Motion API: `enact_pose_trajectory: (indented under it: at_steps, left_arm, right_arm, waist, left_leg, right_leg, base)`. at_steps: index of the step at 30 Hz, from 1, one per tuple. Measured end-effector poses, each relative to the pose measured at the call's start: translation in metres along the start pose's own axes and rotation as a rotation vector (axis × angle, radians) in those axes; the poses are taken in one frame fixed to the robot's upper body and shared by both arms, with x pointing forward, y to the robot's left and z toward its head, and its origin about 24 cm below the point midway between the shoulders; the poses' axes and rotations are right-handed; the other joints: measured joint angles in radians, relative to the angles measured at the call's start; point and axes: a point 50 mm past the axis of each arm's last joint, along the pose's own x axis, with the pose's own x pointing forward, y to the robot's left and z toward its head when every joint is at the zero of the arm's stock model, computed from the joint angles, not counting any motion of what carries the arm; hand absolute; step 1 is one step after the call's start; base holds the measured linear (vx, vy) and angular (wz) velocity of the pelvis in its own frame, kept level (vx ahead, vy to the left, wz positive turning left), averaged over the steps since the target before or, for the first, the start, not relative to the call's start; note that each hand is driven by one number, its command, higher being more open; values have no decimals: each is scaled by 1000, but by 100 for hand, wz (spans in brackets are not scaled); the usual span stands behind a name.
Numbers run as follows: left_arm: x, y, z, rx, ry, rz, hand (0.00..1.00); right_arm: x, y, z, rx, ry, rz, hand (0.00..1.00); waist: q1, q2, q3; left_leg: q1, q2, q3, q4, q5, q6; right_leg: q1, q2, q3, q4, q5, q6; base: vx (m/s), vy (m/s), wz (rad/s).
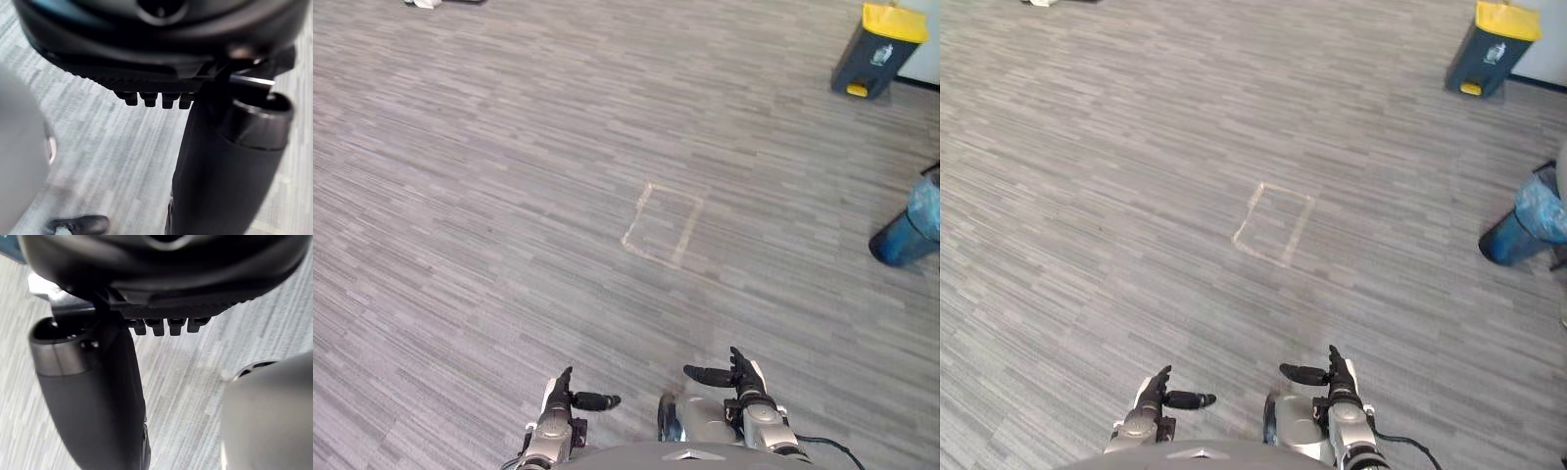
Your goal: Organize the slippers on the shoe rack
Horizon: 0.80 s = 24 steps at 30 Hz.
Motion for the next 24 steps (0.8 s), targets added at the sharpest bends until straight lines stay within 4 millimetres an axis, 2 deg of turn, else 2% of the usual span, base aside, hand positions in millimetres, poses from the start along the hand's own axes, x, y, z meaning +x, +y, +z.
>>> enact_pose_trajectory:
  at_steps: [2,3,4,5,6,7,8,9,10,11,12,13,14,15,16,17,18,20,22,23,24]
  left_arm:
    - [0,3,3,-1,-18,10,100]
    - [0,5,6,-14,-37,18,100]
    - [0,6,6,-22,-39,22,100]
    - [1,9,8,-34,-44,33,100]
    - [1,10,9,-32,-49,35,100]
    - [1,10,11,-31,-54,36,100]
    - [1,9,10,-31,-50,33,100]
    - [3,12,8,-15,-36,37,100]
    - [3,15,8,-9,-34,43,100]
    - [4,19,7,5,-31,49,100]
    - [4,20,5,13,-22,50,100]
    - [4,22,2,32,-4,47,100]
    - [4,23,-1,45,5,46,100]
    - [3,24,-7,73,29,40,100]
    - [3,22,-10,104,44,27,100]
    - [3,22,-13,120,56,22,100]
    - [2,20,-17,149,75,9,100]
    - [3,16,-12,177,58,-10,100]
    - [4,16,-11,177,56,-15,100]
    - [4,16,-12,178,60,-16,100]
    - [3,12,-16,176,76,-29,100]
  right_arm:
    - [-1,2,-4,5,10,4,100]
    - [-2,3,-5,10,17,3,100]
    - [-2,3,-5,11,18,3,100]
    - [-2,6,-5,24,20,6,100]
    - [-2,7,-5,34,23,4,100]
    - [-3,7,-6,43,27,2,100]
    - [-4,4,-11,42,39,-5,100]
    - [-5,7,-16,42,61,2,100]
    - [-6,9,-19,44,72,6,100]
    - [-9,14,-25,51,92,18,100]
    - [-9,15,-27,52,101,21,100]
    - [-9,15,-30,48,118,24,100]
    - [-8,15,-29,43,118,25,100]
    - [-7,13,-28,35,119,21,100]
    - [-5,8,-27,35,115,9,100]
    - [-4,6,-24,32,106,3,100]
    - [-1,3,-18,19,79,1,100]
    - [1,-1,-7,12,35,-2,100]
    - [2,-1,-2,17,15,-2,100]
    - [2,0,1,20,0,3,100]
    - [3,-3,3,27,-4,-1,100]
  waist:
    - [14,-17,-5]
    - [29,-15,-6]
    - [33,-15,-6]
    - [44,-19,-5]
    - [49,-23,-4]
    - [53,-28,-4]
    - [56,-23,-11]
    - [53,-48,-31]
    - [47,-60,-42]
    - [44,-85,-59]
    - [45,-92,-64]
    - [47,-100,-70]
    - [48,-100,-71]
    - [48,-98,-70]
    - [41,-77,-60]
    - [27,-72,-57]
    - [11,-50,-57]
    - [3,-24,-50]
    - [-2,-20,-48]
    - [-9,-26,-45]
    - [-26,-19,-34]
  left_leg:
    - [-68,7,35,-2,-43,5]
    - [-108,-4,63,-114,-88,9]
    - [-121,-15,65,-169,-101,12]
    - [-156,-62,41,-358,-111,12]
    - [-169,-87,18,-445,-105,10]
    - [-178,-115,-7,-534,-88,13]
    - [-184,-165,-67,-688,49,16]
    - [-170,-194,-69,-668,83,37]
    - [-168,-202,-64,-666,63,42]
    - [-169,-213,-44,-644,24,49]
    - [-165,-214,-32,-631,6,52]
    - [-132,-214,4,-627,-35,55]
    - [-107,-217,20,-639,-45,54]
    - [-25,-225,58,-710,-49,57]
    - [60,-227,80,-781,-49,57]
    - [105,-226,83,-815,-49,58]
    - [165,-215,87,-867,-48,57]
    - [208,-181,102,-880,-48,57]
    - [229,-167,105,-877,-48,57]
    - [252,-166,103,-878,-54,46]
    - [297,-157,95,-882,-78,-6]
  right_leg:
    - [70,-1,21,-63,1,2]
    - [126,-2,55,-107,5,9]
    - [141,-4,67,-118,6,11]
    - [175,-21,109,-142,5,16]
    - [189,-31,125,-153,3,22]
    - [201,-45,142,-159,-3,34]
    - [221,-60,181,-163,-30,81]
    - [238,-97,217,-161,-49,111]
    - [231,-110,223,-152,-45,117]
    - [214,-131,240,-125,-35,132]
    - [206,-138,252,-105,-33,135]
    - [168,-148,283,-11,-25,148]
    - [145,-151,289,48,-15,157]
    - [69,-161,283,239,42,177]
    - [-12,-170,252,429,87,168]
    - [-52,-172,216,513,34,143]
    - [-125,-162,140,578,-42,86]
    - [-259,-115,47,534,-94,45]
    - [-328,-92,12,427,-88,42]
    - [-353,-79,8,265,-33,61]
    - [-306,-59,-7,122,154,26]
  base:
    - [382,-12,-35]
    - [392,8,-60]
    - [477,62,-88]
    - [311,125,-74]
    - [396,171,-82]
    - [501,272,-82]
    - [540,305,-93]
    - [541,292,-72]
    - [455,234,-38]
    - [430,224,-15]
    - [433,238,-44]
    - [354,201,-50]
    - [433,254,-79]
    - [508,308,-72]
    - [492,297,-66]
    - [402,199,-34]
    - [383,113,-13]
    - [419,7,-9]
    - [449,-138,-2]
    - [621,-202,29]
    - [431,-136,27]
